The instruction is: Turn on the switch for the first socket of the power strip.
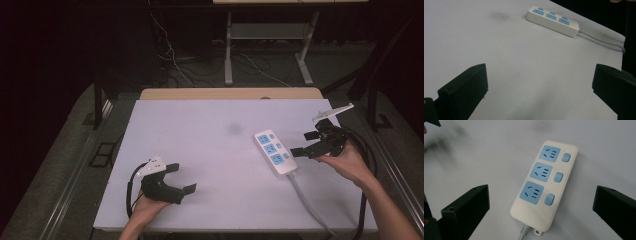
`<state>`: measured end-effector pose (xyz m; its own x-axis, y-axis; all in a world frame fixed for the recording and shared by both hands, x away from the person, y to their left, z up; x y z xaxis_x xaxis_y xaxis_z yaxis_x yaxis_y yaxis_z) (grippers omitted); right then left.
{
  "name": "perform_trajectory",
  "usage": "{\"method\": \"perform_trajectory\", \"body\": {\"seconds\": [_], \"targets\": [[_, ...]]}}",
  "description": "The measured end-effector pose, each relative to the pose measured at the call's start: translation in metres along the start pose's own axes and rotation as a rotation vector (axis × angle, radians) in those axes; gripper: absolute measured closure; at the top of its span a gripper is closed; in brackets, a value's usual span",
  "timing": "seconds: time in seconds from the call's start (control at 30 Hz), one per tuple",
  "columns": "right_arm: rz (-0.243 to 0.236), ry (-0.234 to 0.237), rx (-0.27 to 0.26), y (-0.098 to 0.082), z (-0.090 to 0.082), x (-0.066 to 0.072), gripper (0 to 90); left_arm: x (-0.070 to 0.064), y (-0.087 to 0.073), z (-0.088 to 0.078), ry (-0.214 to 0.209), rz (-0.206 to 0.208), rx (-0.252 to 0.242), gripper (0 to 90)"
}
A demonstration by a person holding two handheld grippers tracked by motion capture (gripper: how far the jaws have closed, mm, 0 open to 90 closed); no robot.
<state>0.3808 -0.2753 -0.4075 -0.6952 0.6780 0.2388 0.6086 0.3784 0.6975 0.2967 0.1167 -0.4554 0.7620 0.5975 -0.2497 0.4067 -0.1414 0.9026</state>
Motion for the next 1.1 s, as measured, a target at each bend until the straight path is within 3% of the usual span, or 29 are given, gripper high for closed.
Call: {"method": "perform_trajectory", "body": {"seconds": [0.37,0.4,0.43,0.5,0.53,0.77,1.1], "targets": [[0.014,-0.016,0.020,0.001,0.013,-0.007,1.6,0.000,0.000,0.000,-0.002,-0.002,-0.002,0.0],[0.018,-0.022,0.025,0.000,0.014,-0.008,8.9,0.000,0.000,0.000,-0.003,-0.002,-0.002,0.0],[0.018,-0.022,0.025,0.000,0.014,-0.008,8.9,0.000,0.000,0.000,-0.003,-0.002,-0.001,0.0],[0.021,-0.028,0.040,-0.001,0.018,-0.010,18.9,0.000,0.000,0.000,-0.004,-0.002,-0.001,0.0],[0.019,-0.017,0.044,-0.001,0.019,-0.010,27.3,0.001,0.000,0.000,-0.004,-0.001,-0.001,0.0],[0.010,-0.014,0.060,-0.002,0.027,-0.012,44.8,0.001,0.001,-0.001,-0.006,-0.008,-0.004,0.0],[0.013,-0.016,0.084,-0.005,0.034,-0.017,61.8,0.001,0.001,-0.001,-0.006,-0.008,-0.007,0.0]]}}
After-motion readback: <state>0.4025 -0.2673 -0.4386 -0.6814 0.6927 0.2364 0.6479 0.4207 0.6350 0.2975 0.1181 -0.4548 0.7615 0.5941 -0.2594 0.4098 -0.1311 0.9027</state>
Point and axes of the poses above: each handheld gripper's, and its own axes: z roughly forward along the jaws, y roughly out of its top, x roughly to its left, the point moved 7 cm from there along z, roughly forward along the jaws, and after that the axes turned 5 degrees about -x, right-handed, at the moved point
